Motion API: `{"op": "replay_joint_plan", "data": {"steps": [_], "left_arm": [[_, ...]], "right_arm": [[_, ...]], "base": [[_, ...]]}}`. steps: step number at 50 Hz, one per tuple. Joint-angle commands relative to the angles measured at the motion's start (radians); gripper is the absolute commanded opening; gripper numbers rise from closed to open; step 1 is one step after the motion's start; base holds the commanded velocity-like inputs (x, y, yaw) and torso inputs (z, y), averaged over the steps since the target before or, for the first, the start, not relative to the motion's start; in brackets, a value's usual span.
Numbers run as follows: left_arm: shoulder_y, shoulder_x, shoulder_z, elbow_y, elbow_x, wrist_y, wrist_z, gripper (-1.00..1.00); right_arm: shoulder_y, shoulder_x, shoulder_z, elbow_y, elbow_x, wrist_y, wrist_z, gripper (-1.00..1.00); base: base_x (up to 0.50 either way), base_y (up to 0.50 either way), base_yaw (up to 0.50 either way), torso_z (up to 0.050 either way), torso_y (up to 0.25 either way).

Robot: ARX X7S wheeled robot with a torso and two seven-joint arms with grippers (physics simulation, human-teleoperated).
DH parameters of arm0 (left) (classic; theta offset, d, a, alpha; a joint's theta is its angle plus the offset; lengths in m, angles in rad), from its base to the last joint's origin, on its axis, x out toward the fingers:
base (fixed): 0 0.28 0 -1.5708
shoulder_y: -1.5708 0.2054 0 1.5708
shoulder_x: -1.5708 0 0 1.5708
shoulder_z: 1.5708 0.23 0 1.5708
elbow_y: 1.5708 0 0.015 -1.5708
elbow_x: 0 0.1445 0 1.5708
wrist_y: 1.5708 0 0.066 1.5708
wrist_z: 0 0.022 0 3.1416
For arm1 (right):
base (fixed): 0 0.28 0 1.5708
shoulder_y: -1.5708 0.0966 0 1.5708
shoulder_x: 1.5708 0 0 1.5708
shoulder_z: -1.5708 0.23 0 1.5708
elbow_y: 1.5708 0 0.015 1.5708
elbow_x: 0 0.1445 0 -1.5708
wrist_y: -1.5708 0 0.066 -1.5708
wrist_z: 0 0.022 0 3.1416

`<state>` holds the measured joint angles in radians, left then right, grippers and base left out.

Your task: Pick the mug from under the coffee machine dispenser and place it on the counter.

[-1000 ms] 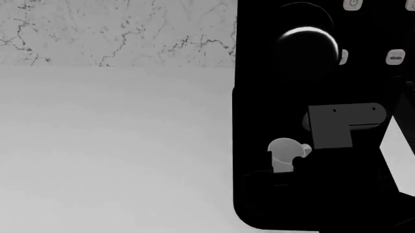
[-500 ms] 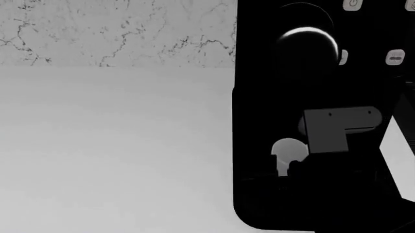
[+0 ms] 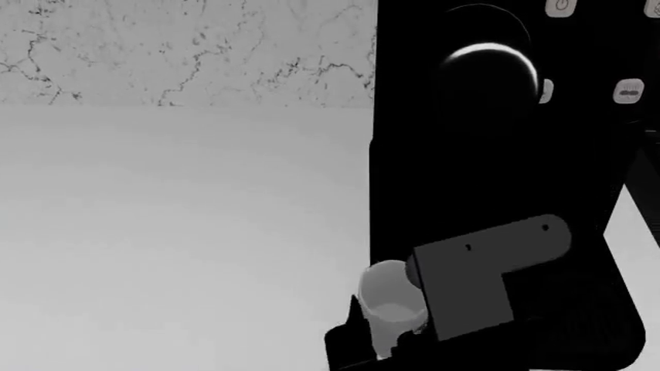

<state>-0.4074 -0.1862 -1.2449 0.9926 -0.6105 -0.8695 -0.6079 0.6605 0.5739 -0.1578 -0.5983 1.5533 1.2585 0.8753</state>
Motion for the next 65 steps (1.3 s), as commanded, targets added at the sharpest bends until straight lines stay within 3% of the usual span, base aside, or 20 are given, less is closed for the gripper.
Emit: {"op": "replay_joint_plan", "data": {"steps": [1, 12, 45, 65], "left_arm": [[0.008, -0.003, -0.001, -0.002, -0.013, 0.005, -0.012, 1.0], [0.015, -0.003, 0.006, -0.008, -0.015, 0.019, -0.019, 1.0], [0.035, -0.009, 0.011, -0.015, -0.04, 0.036, -0.044, 1.0], [0.044, -0.014, 0.016, -0.021, -0.052, 0.047, -0.058, 1.0]], "right_arm": [[0.027, 0.045, -0.041, -0.197, 0.34, -0.005, 0.276, -1.0], [-0.01, 0.067, -0.045, -0.246, 0.425, -0.056, 0.297, -1.0], [-0.133, -0.023, -0.061, -0.109, 0.031, 0.048, -0.034, -1.0], [-0.165, -0.02, -0.097, -0.068, -0.05, 0.037, -0.088, -1.0]], "base": [[0.0, 0.0, 0.0, 0.0, 0.0], [0.0, 0.0, 0.0, 0.0, 0.0], [0.0, 0.0, 0.0, 0.0, 0.0], [0.0, 0.0, 0.0, 0.0, 0.0]]}}
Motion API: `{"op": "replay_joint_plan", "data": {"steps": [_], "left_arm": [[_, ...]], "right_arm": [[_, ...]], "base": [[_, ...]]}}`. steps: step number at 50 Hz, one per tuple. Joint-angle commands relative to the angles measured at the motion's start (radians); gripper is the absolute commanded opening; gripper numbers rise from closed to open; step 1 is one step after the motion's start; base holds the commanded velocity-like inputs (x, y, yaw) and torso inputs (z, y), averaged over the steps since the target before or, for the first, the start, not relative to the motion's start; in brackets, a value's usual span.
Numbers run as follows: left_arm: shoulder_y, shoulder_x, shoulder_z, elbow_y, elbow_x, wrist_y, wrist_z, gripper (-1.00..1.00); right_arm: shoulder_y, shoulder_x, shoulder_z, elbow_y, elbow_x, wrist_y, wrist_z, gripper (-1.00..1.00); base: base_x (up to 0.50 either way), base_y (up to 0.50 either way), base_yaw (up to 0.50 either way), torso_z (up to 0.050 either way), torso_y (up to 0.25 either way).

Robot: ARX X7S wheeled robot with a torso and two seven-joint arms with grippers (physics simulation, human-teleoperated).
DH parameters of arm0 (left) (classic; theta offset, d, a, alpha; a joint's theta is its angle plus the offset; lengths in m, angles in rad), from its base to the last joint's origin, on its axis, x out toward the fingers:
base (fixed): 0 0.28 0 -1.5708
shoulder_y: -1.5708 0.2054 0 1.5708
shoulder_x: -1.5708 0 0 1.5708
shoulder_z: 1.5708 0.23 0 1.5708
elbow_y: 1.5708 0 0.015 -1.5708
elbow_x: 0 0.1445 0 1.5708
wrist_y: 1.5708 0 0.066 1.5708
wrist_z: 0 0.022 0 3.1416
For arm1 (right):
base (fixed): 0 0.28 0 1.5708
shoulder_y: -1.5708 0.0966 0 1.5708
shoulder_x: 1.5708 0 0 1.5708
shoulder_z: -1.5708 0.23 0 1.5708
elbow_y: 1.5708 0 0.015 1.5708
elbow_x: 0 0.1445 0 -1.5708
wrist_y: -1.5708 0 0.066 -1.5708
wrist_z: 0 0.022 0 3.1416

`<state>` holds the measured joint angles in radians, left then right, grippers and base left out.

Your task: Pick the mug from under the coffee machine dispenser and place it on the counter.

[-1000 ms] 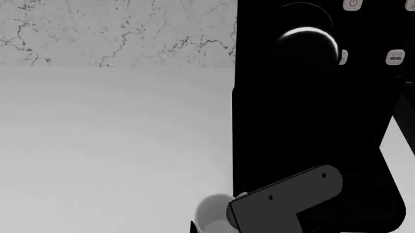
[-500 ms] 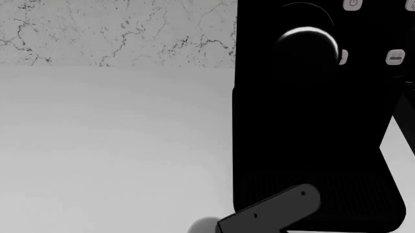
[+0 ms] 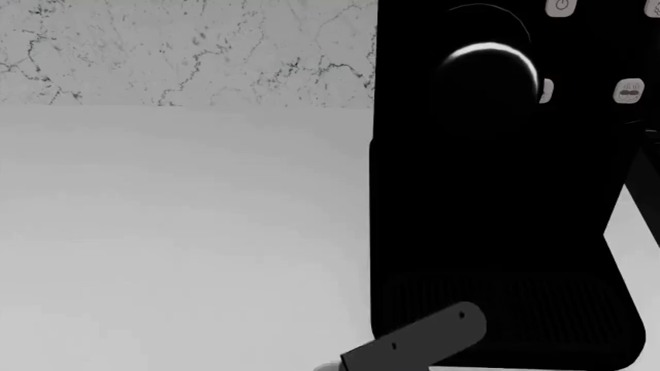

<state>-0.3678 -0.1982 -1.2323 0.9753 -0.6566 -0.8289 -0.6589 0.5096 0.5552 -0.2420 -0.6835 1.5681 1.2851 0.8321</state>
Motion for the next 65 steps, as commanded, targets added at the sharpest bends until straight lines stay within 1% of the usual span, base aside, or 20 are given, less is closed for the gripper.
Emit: {"op": "replay_joint_plan", "data": {"steps": [1, 14, 23, 24, 26, 30, 39, 43, 47, 50, 52, 53, 55, 56, 57, 58, 59, 60, 61, 65], "left_arm": [[0.005, -0.002, 0.004, -0.004, -0.006, 0.007, -0.008, 1.0], [0.013, -0.003, 0.005, -0.005, -0.013, 0.014, -0.017, 1.0], [0.018, -0.006, 0.007, -0.008, -0.018, 0.017, -0.023, 1.0], [0.018, -0.007, 0.007, -0.008, -0.018, 0.017, -0.025, 1.0], [0.019, -0.008, 0.008, -0.009, -0.019, 0.017, -0.026, 1.0], [0.02, -0.009, 0.007, -0.011, -0.021, 0.019, -0.03, 1.0], [0.025, -0.011, 0.01, -0.011, -0.024, 0.022, -0.037, 1.0], [0.027, -0.012, 0.012, -0.01, -0.024, 0.023, -0.042, 1.0], [0.031, -0.013, 0.014, -0.01, -0.024, 0.026, -0.043, 1.0], [0.032, -0.014, 0.011, -0.009, -0.031, 0.024, -0.046, 1.0], [0.033, -0.014, 0.012, -0.01, -0.03, 0.027, -0.046, 1.0], [0.034, -0.015, 0.012, -0.01, -0.029, 0.027, -0.047, 1.0], [0.036, -0.015, 0.012, -0.01, -0.03, 0.029, -0.048, 1.0], [0.037, -0.015, 0.012, -0.01, -0.03, 0.029, -0.048, 1.0], [0.038, -0.015, 0.013, -0.01, -0.03, 0.03, -0.048, 1.0], [0.038, -0.015, 0.014, -0.011, -0.029, 0.032, -0.049, 1.0], [0.039, -0.015, 0.014, -0.011, -0.029, 0.032, -0.049, 1.0], [0.04, -0.015, 0.015, -0.011, -0.029, 0.033, -0.05, 1.0], [0.04, -0.015, 0.015, -0.011, -0.03, 0.033, -0.05, 1.0], [0.042, -0.016, 0.014, -0.011, -0.035, 0.034, -0.052, 1.0]], "right_arm": [[-0.015, -0.001, -0.016, 0.017, -0.067, 0.01, -0.046, -1.0], [-0.026, 0.009, -0.033, 0.01, -0.049, 0.01, -0.021, -1.0], [-0.033, 0.013, -0.047, 0.024, -0.062, 0.007, -0.031, -1.0], [-0.029, 0.015, -0.053, 0.024, -0.057, 0.014, -0.032, 1.0], [-0.026, 0.021, -0.046, 0.02, -0.042, 0.011, -0.017, 1.0], [-0.013, 0.05, -0.032, -0.012, 0.07, 0.003, 0.068, 1.0], [-0.004, 0.113, -0.05, -0.066, 0.226, -0.02, 0.221, 1.0], [-0.003, 0.159, -0.049, -0.112, 0.302, -0.053, 0.304, 1.0], [0.021, 0.253, -0.025, -0.22, 0.441, -0.138, 0.438, 1.0], [0.07, 0.341, 0.008, -0.299, 0.556, -0.22, 0.533, 1.0], [0.106, 0.405, 0.045, -0.349, 0.639, -0.283, 0.582, 1.0], [0.126, 0.419, 0.067, -0.362, 0.685, -0.288, 0.617, 1.0], [0.166, 0.396, 0.155, -0.363, 0.843, -0.252, 0.734, 1.0], [0.191, 0.436, 0.197, -0.363, 0.885, -0.253, 0.738, 1.0], [0.197, 0.446, 0.219, -0.363, 0.905, -0.258, 0.738, 1.0], [0.235, 0.492, 0.259, -0.364, 0.959, -0.268, 0.738, 1.0], [0.243, 0.507, 0.274, -0.364, 0.977, -0.272, 0.738, 1.0], [0.278, 0.557, 0.322, -0.364, 1.032, -0.287, 0.738, 1.0], [0.288, 0.573, 0.34, -0.364, 1.051, -0.289, 0.738, 1.0], [0.367, 0.705, 0.494, -0.364, 1.224, -0.333, 0.738, 1.0]], "base": [[0.0, 0.0, 0.0, 0.0, 0.0], [0.0, 0.0, 0.0, 0.0, 0.0], [0.0, 0.0, 0.0, 0.0, 0.0], [0.0, 0.0, 0.0, 0.0, 0.0], [0.0, 0.0, 0.0, 0.0, 0.0], [0.0, 0.0, 0.0, 0.0, 0.0], [0.0, 0.0, 0.0, 0.0, 0.0], [0.0, 0.0, 0.0, 0.0, 0.0], [0.0, 0.0, 0.0, 0.0, 0.0], [0.0, 0.0, 0.0, 0.0, 0.0], [0.0, 0.0, 0.0, 0.0, 0.0], [0.0, 0.0, 0.0, 0.0, 0.0], [0.0, 0.0, 0.0, 0.0, 0.0], [0.0, 0.0, 0.0, 0.0, 0.0], [0.0, 0.0, 0.0, 0.0, 0.0], [0.0, 0.0, 0.0, 0.0, 0.0], [0.0, 0.0, 0.0, 0.0, 0.0], [0.0, 0.0, 0.0, 0.0, 0.0], [0.0, 0.0, 0.0, 0.0, 0.0], [0.0, 0.0, 0.0, 0.0, 0.0]]}}
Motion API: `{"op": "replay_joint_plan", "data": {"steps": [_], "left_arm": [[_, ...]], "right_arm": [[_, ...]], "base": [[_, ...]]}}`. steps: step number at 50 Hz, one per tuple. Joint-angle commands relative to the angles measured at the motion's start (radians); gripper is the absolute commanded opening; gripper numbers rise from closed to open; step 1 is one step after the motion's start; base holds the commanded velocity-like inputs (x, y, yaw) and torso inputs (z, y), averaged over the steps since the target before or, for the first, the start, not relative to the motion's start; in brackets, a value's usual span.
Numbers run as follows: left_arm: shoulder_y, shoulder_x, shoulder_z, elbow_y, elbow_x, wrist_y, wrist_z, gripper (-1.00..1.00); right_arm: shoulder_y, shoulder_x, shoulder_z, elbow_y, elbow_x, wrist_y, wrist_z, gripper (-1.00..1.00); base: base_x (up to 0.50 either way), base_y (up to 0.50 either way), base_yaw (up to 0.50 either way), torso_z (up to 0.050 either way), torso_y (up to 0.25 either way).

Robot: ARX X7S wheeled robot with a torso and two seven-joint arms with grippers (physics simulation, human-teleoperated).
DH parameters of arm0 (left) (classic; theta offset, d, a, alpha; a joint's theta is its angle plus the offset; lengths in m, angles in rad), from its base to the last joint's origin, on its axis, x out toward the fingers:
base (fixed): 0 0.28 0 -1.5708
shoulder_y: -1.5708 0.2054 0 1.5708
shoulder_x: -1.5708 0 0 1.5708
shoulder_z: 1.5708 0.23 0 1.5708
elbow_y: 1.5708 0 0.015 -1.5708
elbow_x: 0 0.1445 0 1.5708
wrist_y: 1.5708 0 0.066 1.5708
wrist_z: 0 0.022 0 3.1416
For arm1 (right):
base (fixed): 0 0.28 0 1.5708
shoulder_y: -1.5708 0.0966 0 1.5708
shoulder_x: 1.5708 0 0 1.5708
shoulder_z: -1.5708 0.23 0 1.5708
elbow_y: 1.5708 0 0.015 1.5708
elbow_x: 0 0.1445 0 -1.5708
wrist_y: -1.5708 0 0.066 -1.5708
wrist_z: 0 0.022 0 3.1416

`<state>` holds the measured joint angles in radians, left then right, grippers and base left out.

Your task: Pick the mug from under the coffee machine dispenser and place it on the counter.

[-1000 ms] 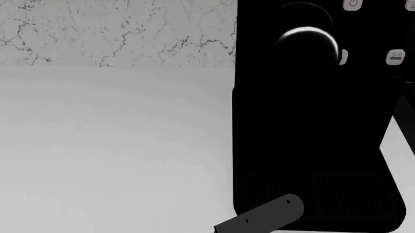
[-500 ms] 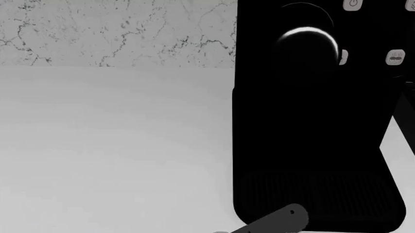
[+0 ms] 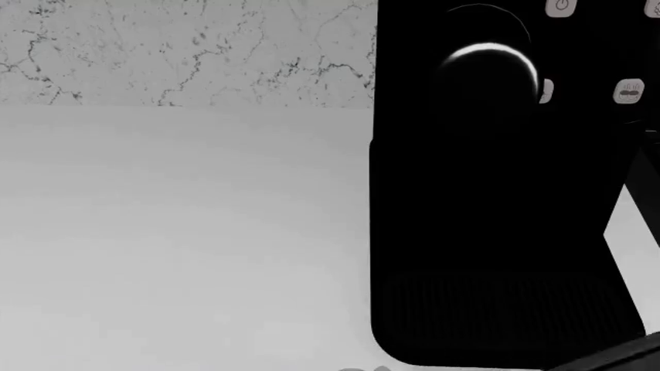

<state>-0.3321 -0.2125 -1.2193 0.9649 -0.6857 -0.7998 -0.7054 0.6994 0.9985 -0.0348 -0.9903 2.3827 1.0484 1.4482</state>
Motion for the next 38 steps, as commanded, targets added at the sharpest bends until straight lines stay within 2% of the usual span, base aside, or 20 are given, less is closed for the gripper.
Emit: {"op": "replay_joint_plan", "data": {"steps": [1, 5, 9, 13, 17, 19, 21, 28, 32, 38], "left_arm": [[0.008, -0.003, 0.002, 0.0, -0.006, 0.005, -0.006, 1.0], [0.01, -0.003, 0.004, 0.0, -0.006, 0.009, -0.007, 1.0], [0.012, -0.005, 0.006, 0.001, -0.006, 0.01, -0.011, 1.0], [0.013, -0.007, 0.006, 0.0, -0.011, 0.009, -0.014, 1.0], [0.014, -0.009, 0.006, 0.0, -0.015, 0.01, -0.018, 1.0], [0.015, -0.009, 0.008, -0.001, -0.013, 0.013, -0.018, 1.0], [0.016, -0.009, 0.01, -0.001, -0.014, 0.014, -0.019, 1.0], [0.02, -0.011, 0.012, -0.001, -0.016, 0.018, -0.023, 1.0], [0.022, -0.011, 0.013, -0.002, -0.019, 0.02, -0.023, 1.0], [0.026, -0.013, 0.017, -0.004, -0.019, 0.023, -0.026, 1.0]], "right_arm": [[0.191, 0.287, 0.346, -0.057, 0.46, -0.116, 0.122, 1.0], [0.151, 0.364, 0.539, -0.057, 0.565, -0.136, 0.122, 1.0], [-0.016, 0.405, 0.791, -0.057, 0.608, -0.154, 0.122, 1.0], [-0.117, 0.434, 0.971, -0.057, 0.651, -0.178, 0.122, 1.0], [-0.367, 0.448, 1.298, -0.057, 0.689, -0.183, 0.122, 1.0], [-0.438, 0.444, 1.399, -0.057, 0.715, -0.186, 0.121, 1.0], [-0.462, 0.431, 1.381, -0.057, 0.677, -0.16, 0.104, 1.0], [-0.383, 0.389, 1.277, -0.057, 0.628, -0.134, 0.119, 1.0], [-0.463, 0.329, 1.351, -0.057, 0.558, -0.07, 0.121, 1.0], [-0.514, 0.195, 1.358, -0.056, 0.432, 0.033, 0.117, 1.0]], "base": [[0.0, 0.0, 0.0, 0.0, 0.0], [0.0, 0.0, 0.0, 0.0, 0.0], [0.0, 0.0, 0.0, 0.0, 0.0], [0.0, 0.0, 0.0, 0.0, 0.0], [0.0, 0.0, 0.0, 0.0, 0.0], [0.0, 0.0, 0.0, 0.0, 0.0], [0.0, 0.0, 0.0, 0.0, 0.0], [0.0, 0.0, 0.0, 0.0, 0.0], [0.0, 0.0, 0.0, 0.0, 0.0], [0.0, 0.0, 0.0, 0.0, 0.0]]}}
